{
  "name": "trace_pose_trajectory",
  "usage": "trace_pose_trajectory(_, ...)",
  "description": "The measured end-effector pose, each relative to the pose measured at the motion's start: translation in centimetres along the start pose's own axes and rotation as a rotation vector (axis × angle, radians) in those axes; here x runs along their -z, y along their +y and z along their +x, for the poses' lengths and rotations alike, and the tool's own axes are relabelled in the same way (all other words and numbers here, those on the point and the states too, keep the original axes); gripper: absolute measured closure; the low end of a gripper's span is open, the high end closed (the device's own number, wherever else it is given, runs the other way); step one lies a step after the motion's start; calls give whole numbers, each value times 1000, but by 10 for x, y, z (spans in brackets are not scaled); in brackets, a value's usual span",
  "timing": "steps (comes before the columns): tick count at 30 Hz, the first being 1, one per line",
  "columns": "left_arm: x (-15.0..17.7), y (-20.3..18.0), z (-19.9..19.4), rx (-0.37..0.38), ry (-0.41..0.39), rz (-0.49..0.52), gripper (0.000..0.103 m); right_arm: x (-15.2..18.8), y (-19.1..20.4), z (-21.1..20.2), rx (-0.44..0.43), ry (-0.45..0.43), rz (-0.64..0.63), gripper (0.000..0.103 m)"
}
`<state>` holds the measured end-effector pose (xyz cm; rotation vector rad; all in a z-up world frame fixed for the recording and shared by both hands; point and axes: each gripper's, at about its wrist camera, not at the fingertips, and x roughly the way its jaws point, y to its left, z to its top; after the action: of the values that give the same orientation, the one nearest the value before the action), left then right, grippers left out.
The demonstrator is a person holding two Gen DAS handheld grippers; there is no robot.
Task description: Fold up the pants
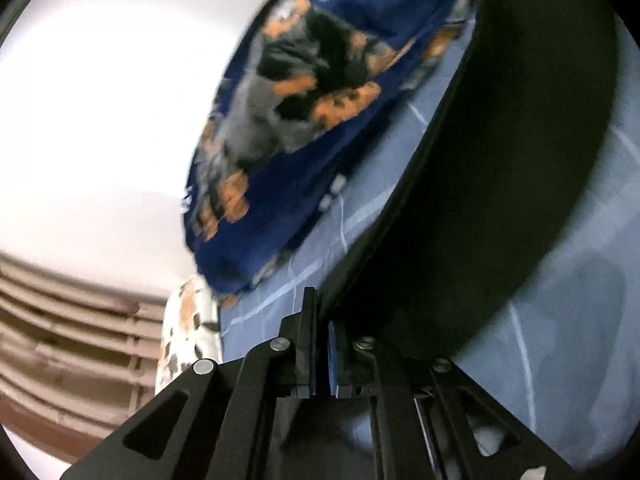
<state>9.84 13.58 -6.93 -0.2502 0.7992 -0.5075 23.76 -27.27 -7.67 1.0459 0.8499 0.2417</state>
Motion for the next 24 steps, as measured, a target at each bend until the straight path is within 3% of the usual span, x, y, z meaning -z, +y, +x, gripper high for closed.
trace_pose_trajectory(5, 19, 0, -8, -54, 49, 13, 87, 87, -25, -68, 17, 10, 31, 97)
trace_pose_trajectory(11, 50, 8, -17, -94, 82, 18, 82, 166, -60, -83, 91, 75, 110, 97)
trace_pose_trajectory(17, 80, 10, -16, -136, 116, 81, 77, 192, -91, -74, 118, 113, 194, 97)
trace_pose_trajectory(24, 90, 21, -22, -168, 84, 74, 68, 195, -85, -69, 117, 118, 190, 97)
